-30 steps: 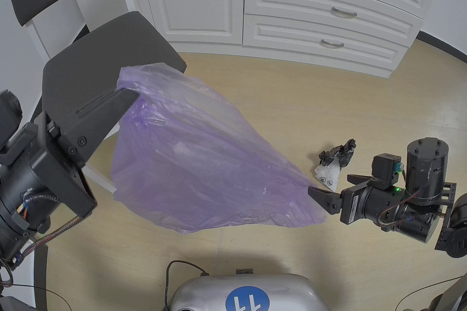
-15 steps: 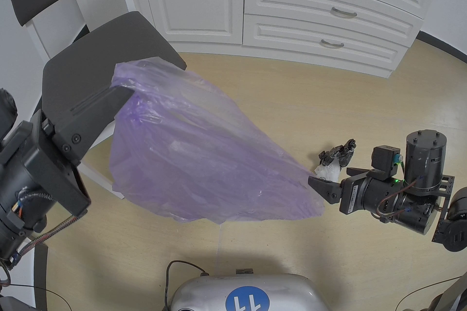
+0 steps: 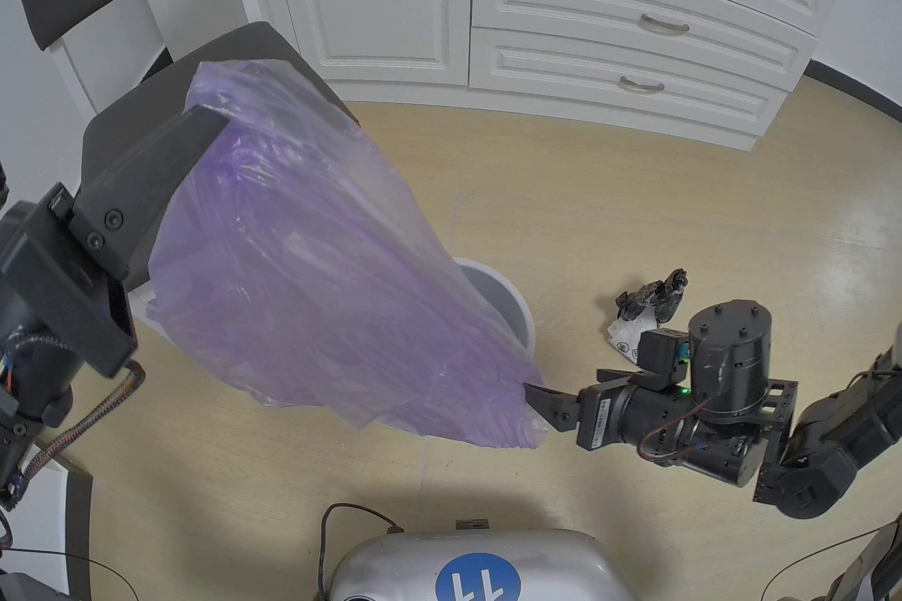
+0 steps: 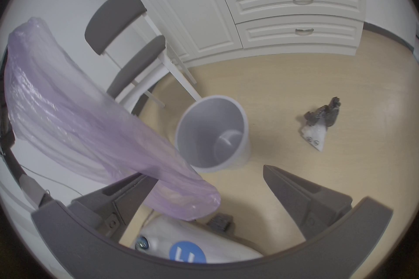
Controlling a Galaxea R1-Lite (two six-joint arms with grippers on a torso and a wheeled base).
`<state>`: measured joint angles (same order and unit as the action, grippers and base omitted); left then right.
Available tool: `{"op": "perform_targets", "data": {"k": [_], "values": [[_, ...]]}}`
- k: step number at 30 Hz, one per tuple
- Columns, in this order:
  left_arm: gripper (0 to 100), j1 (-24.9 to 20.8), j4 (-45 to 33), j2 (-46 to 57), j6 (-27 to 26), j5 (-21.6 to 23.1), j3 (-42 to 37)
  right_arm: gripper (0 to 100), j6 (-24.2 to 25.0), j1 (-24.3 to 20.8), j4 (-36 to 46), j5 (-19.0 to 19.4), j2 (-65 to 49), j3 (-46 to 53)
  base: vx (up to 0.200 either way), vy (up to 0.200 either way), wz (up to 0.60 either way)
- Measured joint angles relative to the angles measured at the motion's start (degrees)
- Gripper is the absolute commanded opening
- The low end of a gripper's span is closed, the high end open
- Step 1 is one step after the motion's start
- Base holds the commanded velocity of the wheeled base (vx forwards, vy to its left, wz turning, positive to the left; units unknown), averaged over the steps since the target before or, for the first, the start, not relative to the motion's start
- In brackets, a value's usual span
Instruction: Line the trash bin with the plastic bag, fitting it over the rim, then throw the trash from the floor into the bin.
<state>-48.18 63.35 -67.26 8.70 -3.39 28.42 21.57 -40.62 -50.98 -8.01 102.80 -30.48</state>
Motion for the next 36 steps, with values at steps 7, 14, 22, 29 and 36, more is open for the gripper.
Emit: {"op": "perform_targets", "data": {"k": [7, 14, 22, 29, 36], "values": [[0, 0.00, 0.45, 0.09, 0.18, 0.00, 0.38, 100, 4.08, -1.38, -17.05, -0.01, 10.57, -0.26, 0.000, 0.000, 0.00], [0, 0.00, 0.55, 0.63, 0.29, -0.02, 0.90, 100, 11.43, -4.02, -25.93, 1.80, 17.65, -0.04, 0.000, 0.000, 0.00], [0, 0.00, 0.52, 1.35, 0.35, -0.02, 1.29, 100, 13.17, -6.81, -35.07, 5.78, 20.30, 3.80, 0.000, 0.000, 0.00], [0, 0.00, 0.55, 2.21, 2.11, -0.09, 2.15, 100, 13.28, -8.74, -37.92, 6.62, 23.60, 6.36, 0.000, 0.000, 0.00], [0, -0.17, 0.55, 3.45, 5.00, -0.02, 3.41, 100, 13.74, -9.02, -37.97, 6.23, 25.81, 5.62, 0.000, 0.000, 0.00]]}}
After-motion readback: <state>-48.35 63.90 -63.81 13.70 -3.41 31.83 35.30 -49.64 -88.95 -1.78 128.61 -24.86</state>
